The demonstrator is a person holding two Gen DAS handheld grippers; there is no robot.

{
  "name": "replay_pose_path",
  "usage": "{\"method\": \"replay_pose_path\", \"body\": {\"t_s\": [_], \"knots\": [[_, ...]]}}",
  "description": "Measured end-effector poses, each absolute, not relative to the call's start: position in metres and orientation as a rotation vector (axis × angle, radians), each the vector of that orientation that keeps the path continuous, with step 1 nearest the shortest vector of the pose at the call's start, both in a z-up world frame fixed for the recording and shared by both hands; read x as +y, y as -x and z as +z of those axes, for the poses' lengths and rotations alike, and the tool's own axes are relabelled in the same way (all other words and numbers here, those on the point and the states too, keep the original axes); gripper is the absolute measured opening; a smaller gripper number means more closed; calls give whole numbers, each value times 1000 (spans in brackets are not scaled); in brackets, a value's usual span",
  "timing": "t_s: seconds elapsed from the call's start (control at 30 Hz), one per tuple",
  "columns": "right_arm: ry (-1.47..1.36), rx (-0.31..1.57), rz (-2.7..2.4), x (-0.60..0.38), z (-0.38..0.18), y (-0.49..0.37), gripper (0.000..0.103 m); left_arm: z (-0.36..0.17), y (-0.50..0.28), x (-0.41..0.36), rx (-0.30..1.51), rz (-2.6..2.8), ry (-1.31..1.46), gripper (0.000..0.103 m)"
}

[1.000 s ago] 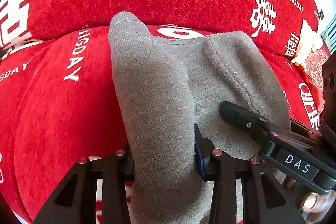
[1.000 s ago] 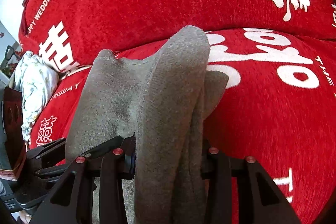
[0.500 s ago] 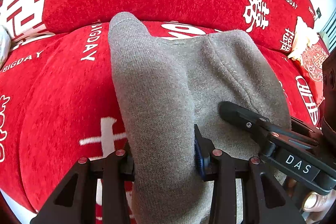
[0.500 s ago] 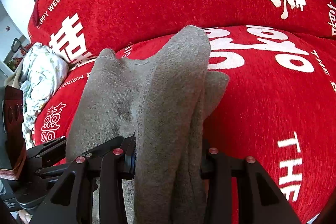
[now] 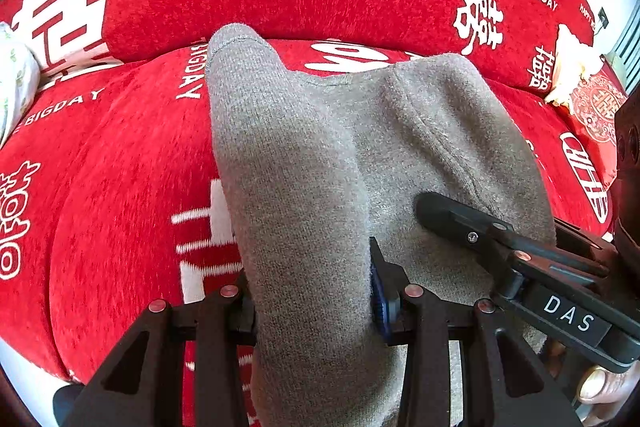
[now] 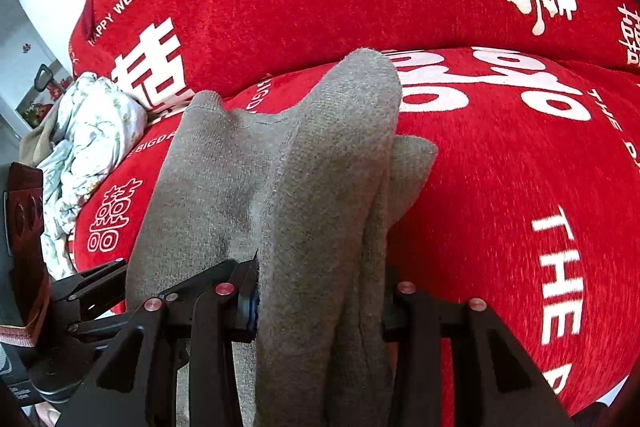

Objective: Fold small clothes

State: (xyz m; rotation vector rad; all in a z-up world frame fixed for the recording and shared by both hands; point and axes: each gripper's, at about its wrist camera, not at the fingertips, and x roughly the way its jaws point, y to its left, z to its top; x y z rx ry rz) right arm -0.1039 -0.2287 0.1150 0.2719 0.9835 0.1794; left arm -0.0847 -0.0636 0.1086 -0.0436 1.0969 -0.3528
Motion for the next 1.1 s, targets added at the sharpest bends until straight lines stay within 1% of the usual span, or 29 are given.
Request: {"method": "replay_pose_path", "body": {"t_s": [0.37,0.43,0.47,0.5,0.53,0.57,0.63,0.73,0.8,0.83,0.87,0.93,1.03,1.07,1.1], "knots": [[-295,986,196,-228,99,124,43,96,106,-62,1092,-345,21,42],[-294,986,200,-229,94,125,43,92,107,-61,1095,-340,29,43],[-301,987,205,-231,91,125,44,89,108,-58,1097,-334,40,48],[-308,988,209,-232,90,125,46,86,109,-55,1097,-320,52,58],[-321,995,214,-237,87,125,50,84,110,-52,1098,-312,58,65],[-342,1003,213,-244,85,126,58,83,111,-45,1096,-287,65,75],[-387,989,162,-261,85,131,64,84,115,-33,1076,-260,89,77],[-390,881,76,-277,107,146,65,97,114,-17,1027,-220,144,77],[-379,822,122,-271,125,148,65,107,109,-16,998,-173,132,77],[-382,807,169,-265,132,148,68,111,103,-21,997,-138,96,77],[-388,808,225,-258,135,145,71,110,99,-25,1007,-114,63,77],[-412,839,307,-247,132,140,71,102,90,-35,1034,-86,-7,77],[-474,931,365,-240,109,138,71,88,89,-38,1044,-60,-61,77],[-482,950,373,-240,101,141,71,86,92,-37,1036,-61,-58,80],[-469,950,365,-239,96,147,71,86,95,-37,1031,-61,-60,87]]}}
